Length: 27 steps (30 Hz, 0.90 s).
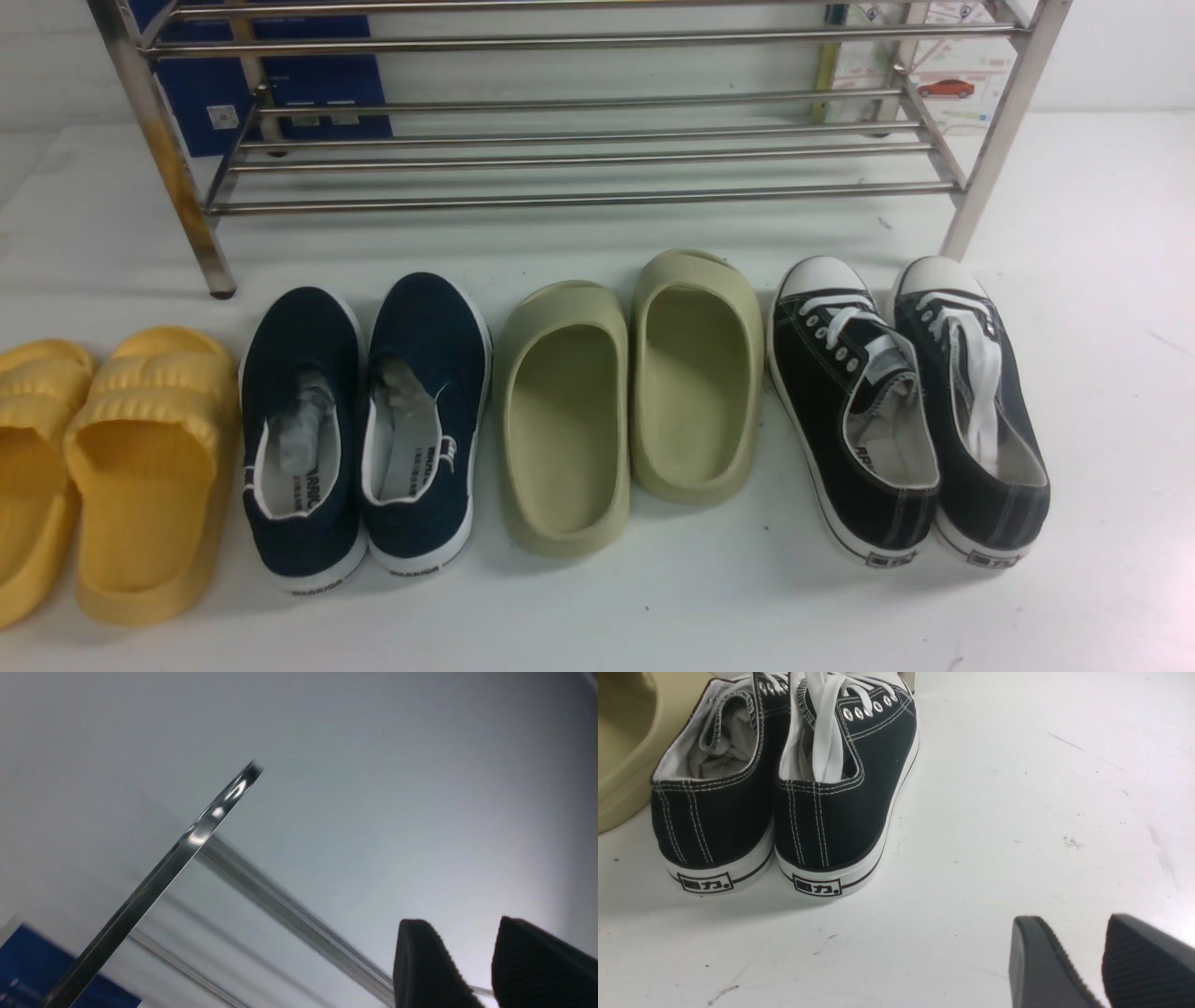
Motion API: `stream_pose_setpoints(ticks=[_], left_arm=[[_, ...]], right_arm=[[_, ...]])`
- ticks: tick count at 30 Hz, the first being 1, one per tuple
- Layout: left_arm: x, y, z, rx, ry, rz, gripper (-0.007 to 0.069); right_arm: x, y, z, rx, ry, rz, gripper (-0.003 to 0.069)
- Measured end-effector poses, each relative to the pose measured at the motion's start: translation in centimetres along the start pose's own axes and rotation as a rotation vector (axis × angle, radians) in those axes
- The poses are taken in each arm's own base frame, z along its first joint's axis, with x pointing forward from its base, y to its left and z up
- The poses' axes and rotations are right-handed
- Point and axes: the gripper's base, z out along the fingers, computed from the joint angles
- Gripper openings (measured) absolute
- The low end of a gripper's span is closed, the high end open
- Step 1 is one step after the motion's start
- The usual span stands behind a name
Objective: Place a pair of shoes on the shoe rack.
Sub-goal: Use the left arm to grab the shoe closest to it
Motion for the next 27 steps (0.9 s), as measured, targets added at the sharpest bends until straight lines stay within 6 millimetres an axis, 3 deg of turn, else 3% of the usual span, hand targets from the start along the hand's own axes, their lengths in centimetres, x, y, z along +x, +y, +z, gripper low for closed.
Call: stream_pose_setpoints(ticks=[3, 7, 8, 11, 12, 15, 20, 27], left_arm=[[-2.6, -3.8, 4.3, -0.009, 0.188, 0.008, 0.0239], [0.2, -3.9, 6.8, -0.147, 0.678, 0.056, 0.0239], [0.6, -3.8, 7.0, -0.159, 0.707, 0.063, 0.0239], [4.5, -1.6, 7.8, -0.298, 1.028, 0.099, 0.0239], [4.7, -1.5, 7.8, -0.309, 1.046, 0.096, 0.0239], [8.0, 0.6, 8.9, -0.439, 1.216, 0.068, 0.0239], [12.1, 4.0, 10.0, -0.677, 1.330, 0.021, 0.0239], [17.2, 9.2, 11.8, -0.961, 1.452, 0.146, 0.0262]], right_arm=[[0.0, 0.0, 0.0, 0.000, 0.000, 0.000, 0.0246], [0.0, 0.0, 0.0, 0.000, 0.000, 0.000, 0.0246], [0.0, 0.0, 0.0, 0.000, 0.000, 0.000, 0.0246], [0.0, 0.0, 0.0, 0.000, 0.000, 0.000, 0.0246], [0.0, 0.0, 0.0, 0.000, 0.000, 0.000, 0.0246], [0.0, 0.0, 0.0, 0.000, 0.000, 0.000, 0.0246], [0.0, 0.0, 0.0, 0.000, 0.000, 0.000, 0.0246], [0.0, 0.0, 0.0, 0.000, 0.000, 0.000, 0.0246]])
